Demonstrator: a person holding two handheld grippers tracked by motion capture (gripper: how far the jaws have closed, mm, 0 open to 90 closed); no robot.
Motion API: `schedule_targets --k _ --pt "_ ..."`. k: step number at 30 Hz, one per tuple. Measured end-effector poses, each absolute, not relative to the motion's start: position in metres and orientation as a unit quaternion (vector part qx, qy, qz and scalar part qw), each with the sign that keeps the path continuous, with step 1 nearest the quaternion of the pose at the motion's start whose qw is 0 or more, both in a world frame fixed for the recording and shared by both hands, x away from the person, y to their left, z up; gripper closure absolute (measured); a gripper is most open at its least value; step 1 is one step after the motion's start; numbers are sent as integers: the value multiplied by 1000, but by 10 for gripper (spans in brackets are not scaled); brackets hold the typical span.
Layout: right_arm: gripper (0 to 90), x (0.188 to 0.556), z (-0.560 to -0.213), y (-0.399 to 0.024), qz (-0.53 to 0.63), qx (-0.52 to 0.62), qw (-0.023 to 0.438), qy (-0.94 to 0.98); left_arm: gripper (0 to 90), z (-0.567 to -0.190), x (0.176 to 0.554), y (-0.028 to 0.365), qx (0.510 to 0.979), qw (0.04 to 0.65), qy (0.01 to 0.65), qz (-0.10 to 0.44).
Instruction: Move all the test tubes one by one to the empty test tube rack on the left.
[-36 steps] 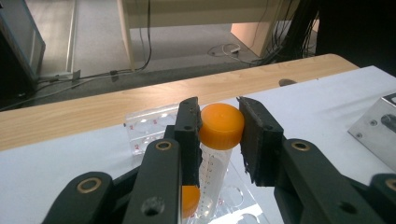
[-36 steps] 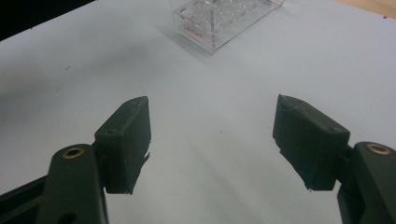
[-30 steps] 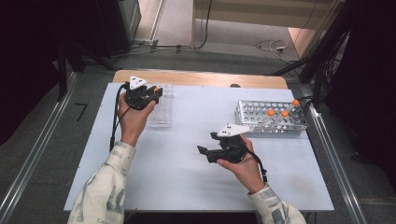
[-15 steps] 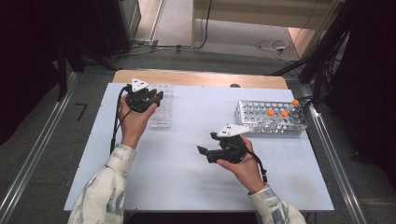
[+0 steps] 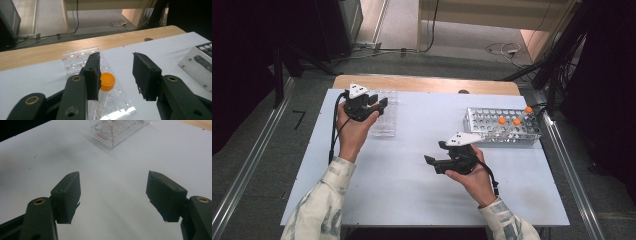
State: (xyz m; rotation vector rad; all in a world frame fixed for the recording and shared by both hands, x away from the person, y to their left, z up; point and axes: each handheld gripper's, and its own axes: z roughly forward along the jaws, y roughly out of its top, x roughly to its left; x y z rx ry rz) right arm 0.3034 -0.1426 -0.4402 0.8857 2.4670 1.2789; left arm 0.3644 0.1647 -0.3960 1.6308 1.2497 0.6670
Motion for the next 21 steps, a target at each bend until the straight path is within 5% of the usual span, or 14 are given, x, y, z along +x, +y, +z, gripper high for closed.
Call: schedule_targets --k 10,21 --pt "265 306 -437 -155 438 314 122 833 193 -393 334 154 659 501 503 248" --pt "262 307 -434 -178 443 334 132 822 153 -402 304 140 675 508 478 239"
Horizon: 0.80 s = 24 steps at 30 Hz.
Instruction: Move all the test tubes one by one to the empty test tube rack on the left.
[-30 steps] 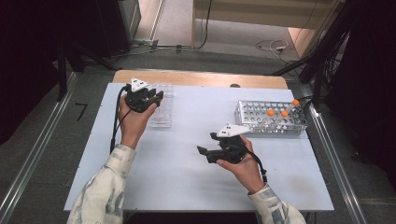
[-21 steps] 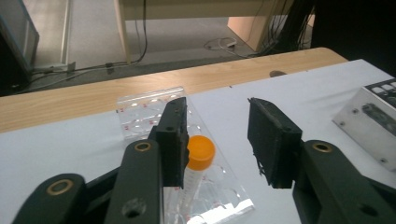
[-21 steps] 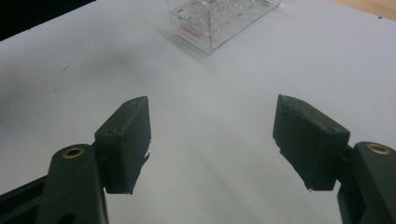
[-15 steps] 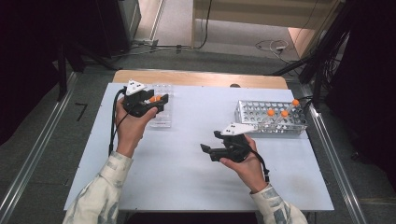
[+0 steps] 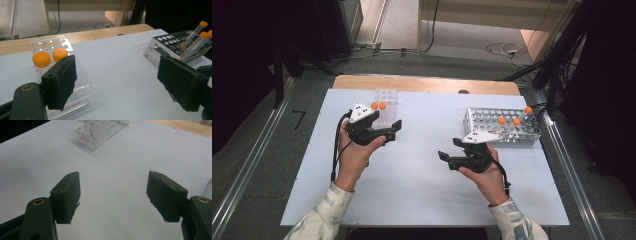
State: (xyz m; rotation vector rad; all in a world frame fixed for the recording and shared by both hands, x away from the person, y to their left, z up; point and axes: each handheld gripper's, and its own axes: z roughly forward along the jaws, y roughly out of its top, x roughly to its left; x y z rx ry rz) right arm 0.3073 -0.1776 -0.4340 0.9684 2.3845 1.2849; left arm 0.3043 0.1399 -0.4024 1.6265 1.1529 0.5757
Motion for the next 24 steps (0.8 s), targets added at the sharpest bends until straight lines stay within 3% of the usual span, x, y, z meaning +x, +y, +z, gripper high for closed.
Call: schedule_targets --k 24 --pt "263 309 -430 -260 438 402 181 783 139 -427 278 144 682 500 482 230"
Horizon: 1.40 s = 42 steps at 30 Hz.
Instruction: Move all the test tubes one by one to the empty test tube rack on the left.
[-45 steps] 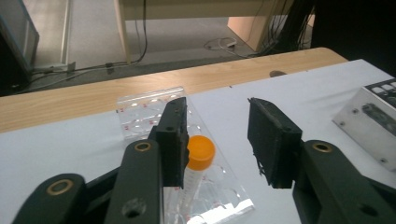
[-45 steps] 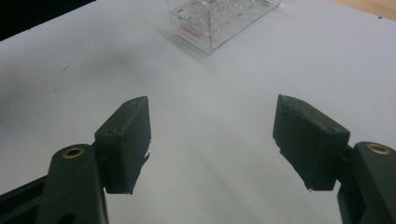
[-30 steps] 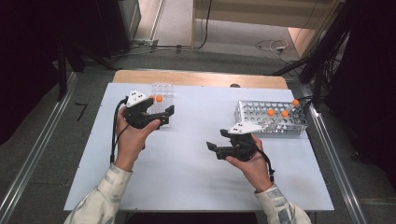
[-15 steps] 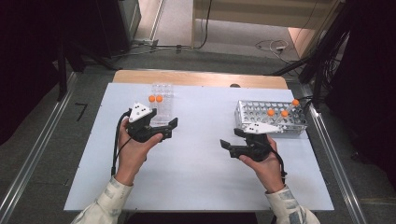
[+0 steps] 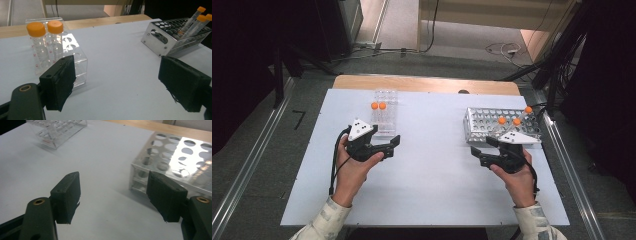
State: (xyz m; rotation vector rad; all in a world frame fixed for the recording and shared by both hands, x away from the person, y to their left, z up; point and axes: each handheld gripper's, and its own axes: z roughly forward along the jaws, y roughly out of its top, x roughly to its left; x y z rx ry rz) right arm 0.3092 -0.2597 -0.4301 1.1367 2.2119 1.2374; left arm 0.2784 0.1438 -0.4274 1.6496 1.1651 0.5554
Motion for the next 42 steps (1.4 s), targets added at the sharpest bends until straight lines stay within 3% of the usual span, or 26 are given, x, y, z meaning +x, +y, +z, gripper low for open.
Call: schedule_targets --k 14,28,42 --pt "267 318 -424 -333 427 470 231 737 144 -433 274 150 685 494 487 225" --pt "268 342 -428 -375 413 521 261 700 140 -433 273 156 680 496 492 224" --pt "433 383 -432 -385 385 545 295 685 140 -434 275 155 680 497 491 221"
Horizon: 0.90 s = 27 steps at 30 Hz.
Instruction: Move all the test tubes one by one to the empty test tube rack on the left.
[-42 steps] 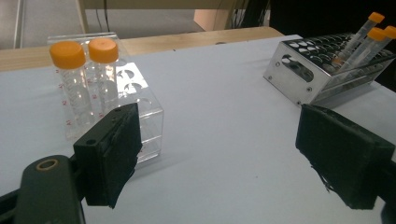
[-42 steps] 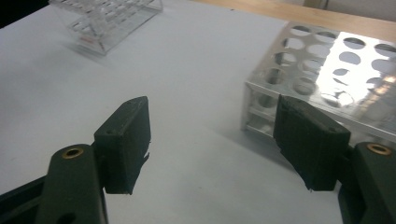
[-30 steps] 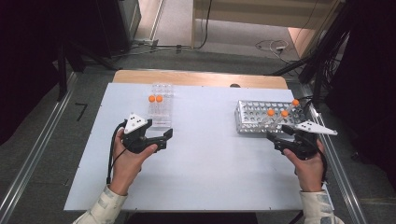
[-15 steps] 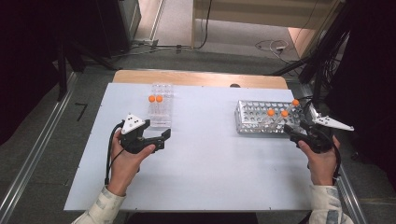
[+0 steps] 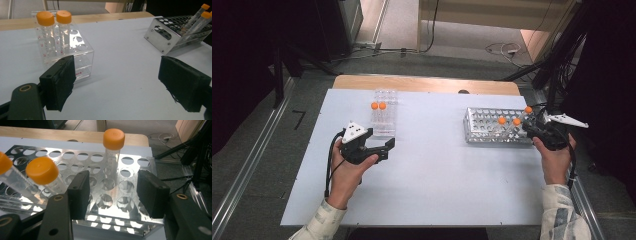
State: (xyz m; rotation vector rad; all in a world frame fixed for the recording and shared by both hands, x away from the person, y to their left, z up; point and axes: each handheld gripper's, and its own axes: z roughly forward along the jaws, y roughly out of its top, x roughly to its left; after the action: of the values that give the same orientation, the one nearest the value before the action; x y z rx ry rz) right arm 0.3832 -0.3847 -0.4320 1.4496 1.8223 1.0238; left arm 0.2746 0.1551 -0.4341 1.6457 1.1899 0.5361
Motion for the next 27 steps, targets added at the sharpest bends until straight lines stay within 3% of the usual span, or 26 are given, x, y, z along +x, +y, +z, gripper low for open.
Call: schedule_targets --k 10,27 --pt "570 407 -433 -382 387 535 292 692 141 -434 275 155 679 496 493 222" --pt "707 424 -443 -376 388 536 288 692 143 -436 276 156 681 496 493 219"
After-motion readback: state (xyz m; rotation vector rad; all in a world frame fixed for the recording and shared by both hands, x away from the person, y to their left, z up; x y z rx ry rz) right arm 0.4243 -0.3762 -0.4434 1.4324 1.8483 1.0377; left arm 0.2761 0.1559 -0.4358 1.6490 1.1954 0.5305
